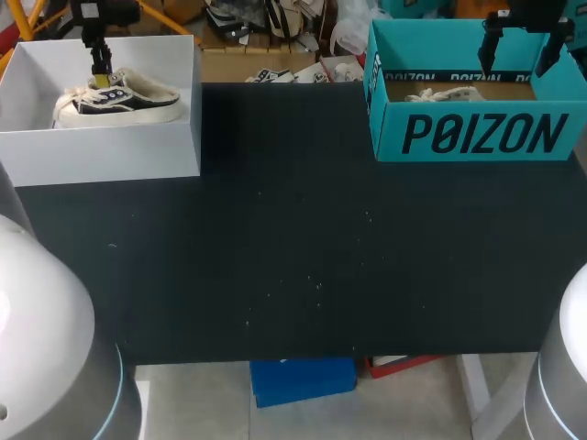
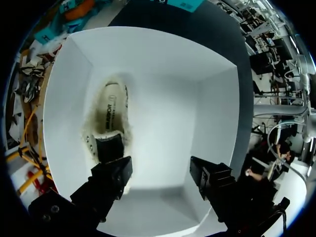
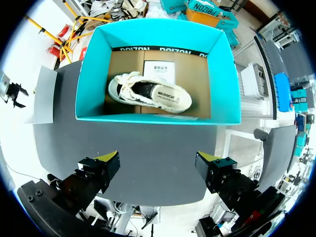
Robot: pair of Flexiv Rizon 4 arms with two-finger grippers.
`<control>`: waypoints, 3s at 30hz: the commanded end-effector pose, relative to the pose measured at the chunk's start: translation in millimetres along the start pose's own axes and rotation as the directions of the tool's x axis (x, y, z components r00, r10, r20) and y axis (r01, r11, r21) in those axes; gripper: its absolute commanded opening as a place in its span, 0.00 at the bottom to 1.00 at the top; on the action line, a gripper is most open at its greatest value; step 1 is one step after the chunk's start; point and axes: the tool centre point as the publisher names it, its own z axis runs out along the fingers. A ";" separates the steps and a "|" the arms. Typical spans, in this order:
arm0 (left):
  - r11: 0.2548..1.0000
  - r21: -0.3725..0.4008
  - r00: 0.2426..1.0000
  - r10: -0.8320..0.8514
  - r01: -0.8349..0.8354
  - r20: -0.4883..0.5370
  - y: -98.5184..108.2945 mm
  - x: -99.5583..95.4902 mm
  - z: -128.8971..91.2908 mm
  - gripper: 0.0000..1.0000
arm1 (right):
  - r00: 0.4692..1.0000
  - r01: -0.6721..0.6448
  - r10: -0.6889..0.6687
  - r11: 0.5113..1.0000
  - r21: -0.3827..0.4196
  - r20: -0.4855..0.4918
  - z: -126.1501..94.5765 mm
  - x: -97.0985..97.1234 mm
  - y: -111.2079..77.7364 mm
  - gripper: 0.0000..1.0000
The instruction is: Take the shoe out of the shoebox, open the shoe tongue, remove and reinsert the insole, then place the shoe into the shoebox
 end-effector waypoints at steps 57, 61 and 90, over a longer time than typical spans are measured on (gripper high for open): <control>1.000 0.002 0.999 0.023 -0.023 -0.030 3.2 -53.6 50.1 0.67 | 1.000 0.000 0.000 1.000 0.001 0.000 -0.2 0.3 0.5 1.00; 1.000 -0.003 0.999 0.022 -0.023 -0.044 2.6 -54.6 57.4 0.64 | 1.000 0.000 0.000 1.000 0.001 0.000 -0.2 0.3 0.5 1.00; 0.999 -0.022 0.996 0.030 -0.032 -0.086 13.0 -58.6 77.2 0.00 | 1.000 0.000 0.000 1.000 0.001 0.000 -0.2 0.3 0.5 1.00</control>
